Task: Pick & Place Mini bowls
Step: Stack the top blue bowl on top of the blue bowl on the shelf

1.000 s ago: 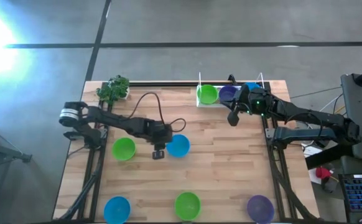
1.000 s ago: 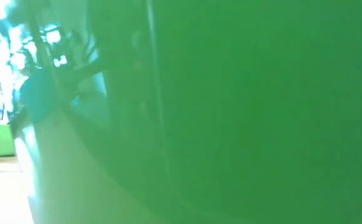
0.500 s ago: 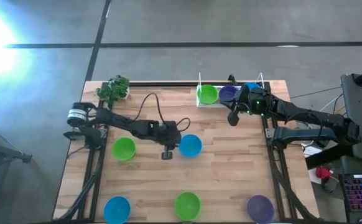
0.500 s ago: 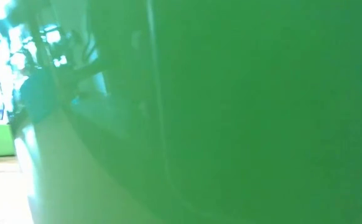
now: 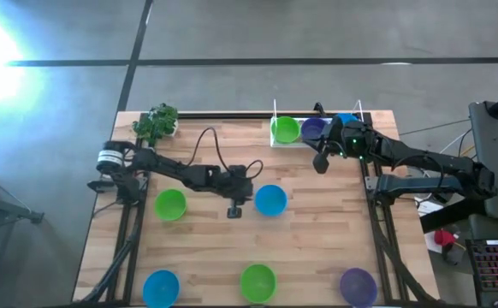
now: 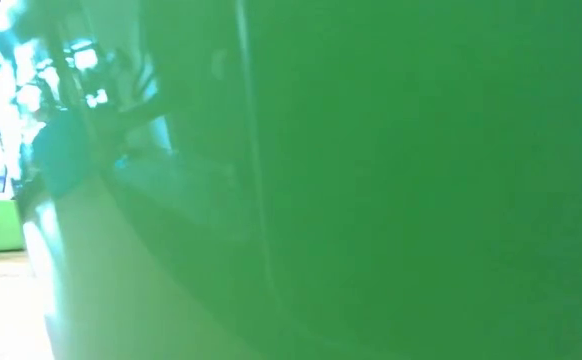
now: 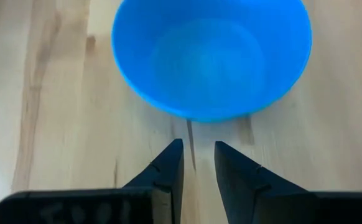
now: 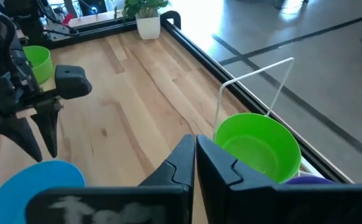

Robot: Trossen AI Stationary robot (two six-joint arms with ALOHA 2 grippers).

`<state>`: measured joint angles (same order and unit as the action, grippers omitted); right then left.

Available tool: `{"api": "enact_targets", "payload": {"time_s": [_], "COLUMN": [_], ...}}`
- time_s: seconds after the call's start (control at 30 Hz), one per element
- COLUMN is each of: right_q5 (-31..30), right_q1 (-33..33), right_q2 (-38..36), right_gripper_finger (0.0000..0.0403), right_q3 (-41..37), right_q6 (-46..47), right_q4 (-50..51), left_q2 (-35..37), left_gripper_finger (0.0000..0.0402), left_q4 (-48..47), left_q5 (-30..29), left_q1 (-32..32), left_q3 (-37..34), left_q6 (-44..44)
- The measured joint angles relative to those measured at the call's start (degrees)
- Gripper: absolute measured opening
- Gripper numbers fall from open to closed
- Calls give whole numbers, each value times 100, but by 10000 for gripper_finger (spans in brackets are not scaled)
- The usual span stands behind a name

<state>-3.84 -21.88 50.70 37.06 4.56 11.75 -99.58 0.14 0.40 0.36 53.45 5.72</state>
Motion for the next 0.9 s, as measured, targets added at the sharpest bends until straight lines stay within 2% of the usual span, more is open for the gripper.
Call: {"api": "enact_targets", "payload": {"time_s": [0.23,0.57,0.9], "right_q5": [0,-2,53], "right_q1": [1,-1,-1], "right_q2": [0,0,-2], "right_gripper_finger": [12,12,12], "right_q3": [0,0,0], "right_q6": [-20,-2,-4], "right_q4": [1,0,0], "left_q2": [-75,-337,-804], "left_gripper_finger": [85,85,85], "left_q4": [70,987,1417], "left_q5": [15,23,27], "left_q1": [-11,-11,38], "left_q3": [-2,20,555], "left_q6": [-125,-106,288]}}
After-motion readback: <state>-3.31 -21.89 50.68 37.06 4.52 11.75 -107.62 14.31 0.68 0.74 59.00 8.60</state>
